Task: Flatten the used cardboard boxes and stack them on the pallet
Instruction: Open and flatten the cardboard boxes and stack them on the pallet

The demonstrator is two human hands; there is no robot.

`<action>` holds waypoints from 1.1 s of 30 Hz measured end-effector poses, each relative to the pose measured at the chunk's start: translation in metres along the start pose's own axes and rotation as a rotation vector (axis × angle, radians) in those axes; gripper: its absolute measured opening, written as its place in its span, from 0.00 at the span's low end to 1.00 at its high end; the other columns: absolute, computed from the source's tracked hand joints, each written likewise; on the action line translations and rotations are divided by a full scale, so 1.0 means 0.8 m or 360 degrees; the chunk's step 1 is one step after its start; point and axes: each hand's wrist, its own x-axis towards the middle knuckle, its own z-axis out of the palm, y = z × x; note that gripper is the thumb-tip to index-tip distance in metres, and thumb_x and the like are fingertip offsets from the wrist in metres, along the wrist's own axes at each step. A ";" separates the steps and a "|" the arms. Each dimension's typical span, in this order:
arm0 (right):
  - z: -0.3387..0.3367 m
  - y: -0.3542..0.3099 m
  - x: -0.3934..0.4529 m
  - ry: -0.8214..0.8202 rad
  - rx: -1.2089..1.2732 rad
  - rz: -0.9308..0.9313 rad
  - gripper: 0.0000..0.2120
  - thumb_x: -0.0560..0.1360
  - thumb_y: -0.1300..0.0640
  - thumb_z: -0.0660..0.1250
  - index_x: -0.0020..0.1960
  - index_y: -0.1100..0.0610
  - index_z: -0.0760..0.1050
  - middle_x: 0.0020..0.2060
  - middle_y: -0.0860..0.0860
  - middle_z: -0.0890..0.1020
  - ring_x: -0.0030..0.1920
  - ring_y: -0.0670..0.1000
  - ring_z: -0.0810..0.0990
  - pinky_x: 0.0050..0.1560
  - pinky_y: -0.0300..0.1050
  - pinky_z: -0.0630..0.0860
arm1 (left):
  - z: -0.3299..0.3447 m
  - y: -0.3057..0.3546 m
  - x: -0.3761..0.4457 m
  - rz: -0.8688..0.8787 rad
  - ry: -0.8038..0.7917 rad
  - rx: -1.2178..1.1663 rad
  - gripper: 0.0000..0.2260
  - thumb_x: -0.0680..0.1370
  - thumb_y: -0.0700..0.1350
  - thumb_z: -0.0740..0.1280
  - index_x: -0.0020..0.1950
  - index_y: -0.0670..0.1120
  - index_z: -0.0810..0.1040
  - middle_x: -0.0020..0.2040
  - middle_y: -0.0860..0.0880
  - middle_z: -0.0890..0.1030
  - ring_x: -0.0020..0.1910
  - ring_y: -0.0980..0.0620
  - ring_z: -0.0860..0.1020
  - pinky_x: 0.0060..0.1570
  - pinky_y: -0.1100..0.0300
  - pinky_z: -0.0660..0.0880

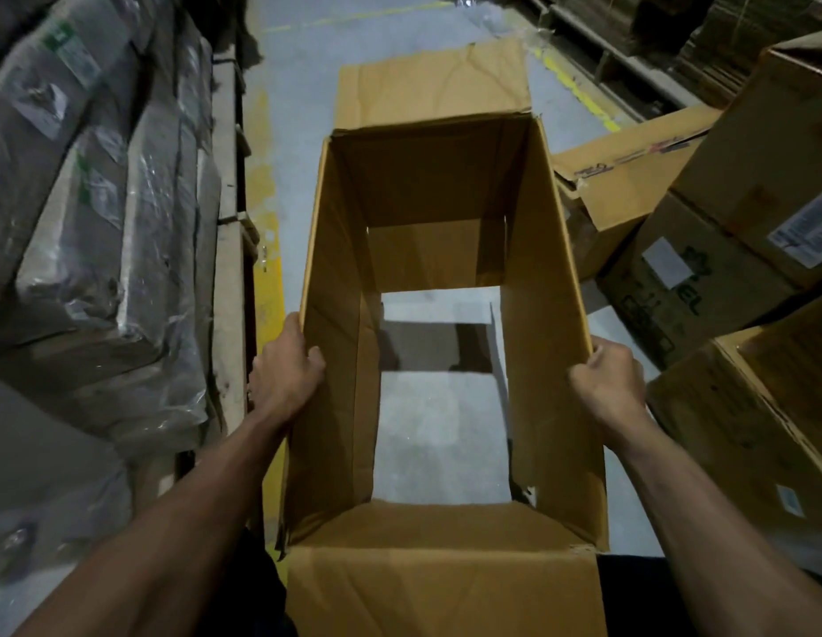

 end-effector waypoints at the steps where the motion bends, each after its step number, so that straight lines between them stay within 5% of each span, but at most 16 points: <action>1: 0.002 0.000 0.002 0.0002 -0.0001 -0.0006 0.10 0.80 0.66 0.62 0.50 0.54 0.77 0.39 0.55 0.79 0.38 0.57 0.78 0.38 0.50 0.75 | 0.003 0.001 -0.003 0.0007 0.0017 -0.0022 0.15 0.80 0.44 0.64 0.66 0.46 0.67 0.50 0.44 0.79 0.46 0.40 0.80 0.48 0.41 0.80; 8: 0.020 -0.019 0.022 0.0113 0.0300 0.0150 0.06 0.80 0.65 0.64 0.53 0.56 0.74 0.38 0.53 0.75 0.38 0.52 0.76 0.34 0.43 0.69 | 0.020 0.000 -0.075 0.0286 -0.0224 -0.0231 0.23 0.76 0.45 0.62 0.72 0.47 0.68 0.54 0.43 0.83 0.48 0.40 0.83 0.48 0.43 0.81; 11: 0.023 -0.031 0.030 0.0149 0.0380 0.0218 0.03 0.80 0.63 0.64 0.52 0.55 0.74 0.42 0.53 0.78 0.41 0.53 0.79 0.39 0.48 0.76 | 0.028 0.014 -0.103 0.0290 -0.0274 -0.0223 0.24 0.73 0.47 0.64 0.70 0.49 0.70 0.59 0.46 0.81 0.53 0.43 0.82 0.52 0.46 0.80; 14: 0.024 -0.040 0.033 0.0128 0.0483 0.0215 0.05 0.80 0.60 0.65 0.49 0.51 0.71 0.46 0.53 0.79 0.47 0.55 0.81 0.51 0.57 0.82 | 0.041 0.029 -0.125 0.0340 -0.0407 -0.0154 0.26 0.75 0.50 0.65 0.72 0.53 0.61 0.64 0.49 0.71 0.54 0.44 0.79 0.54 0.45 0.78; 18: 0.020 -0.053 0.031 0.0064 0.0606 0.0177 0.05 0.78 0.60 0.65 0.49 0.50 0.72 0.46 0.53 0.80 0.48 0.56 0.81 0.52 0.60 0.81 | 0.056 0.066 -0.137 0.0465 -0.0486 -0.0093 0.27 0.81 0.59 0.57 0.77 0.55 0.53 0.74 0.49 0.63 0.60 0.42 0.77 0.60 0.45 0.75; 24: 0.021 -0.058 0.034 -0.0078 0.0569 0.0068 0.09 0.71 0.55 0.64 0.50 0.51 0.79 0.43 0.52 0.83 0.46 0.58 0.82 0.50 0.60 0.82 | 0.068 0.127 -0.150 0.0414 -0.0837 0.0054 0.46 0.74 0.74 0.56 0.82 0.53 0.39 0.83 0.50 0.45 0.80 0.43 0.54 0.74 0.41 0.57; 29: 0.048 -0.036 0.058 -0.0246 0.0385 -0.0068 0.14 0.66 0.52 0.62 0.51 0.50 0.76 0.43 0.52 0.83 0.45 0.60 0.83 0.46 0.63 0.83 | 0.092 0.159 -0.161 0.0196 -0.0708 0.0022 0.39 0.75 0.57 0.67 0.79 0.44 0.52 0.76 0.41 0.64 0.70 0.38 0.70 0.66 0.44 0.70; 33: 0.051 -0.056 0.032 -0.0311 0.0327 -0.0232 0.16 0.67 0.53 0.61 0.54 0.50 0.75 0.45 0.52 0.82 0.46 0.59 0.82 0.46 0.61 0.83 | 0.108 0.161 -0.171 0.0059 -0.0440 -0.0059 0.30 0.77 0.51 0.68 0.75 0.46 0.60 0.65 0.46 0.77 0.61 0.42 0.78 0.58 0.47 0.75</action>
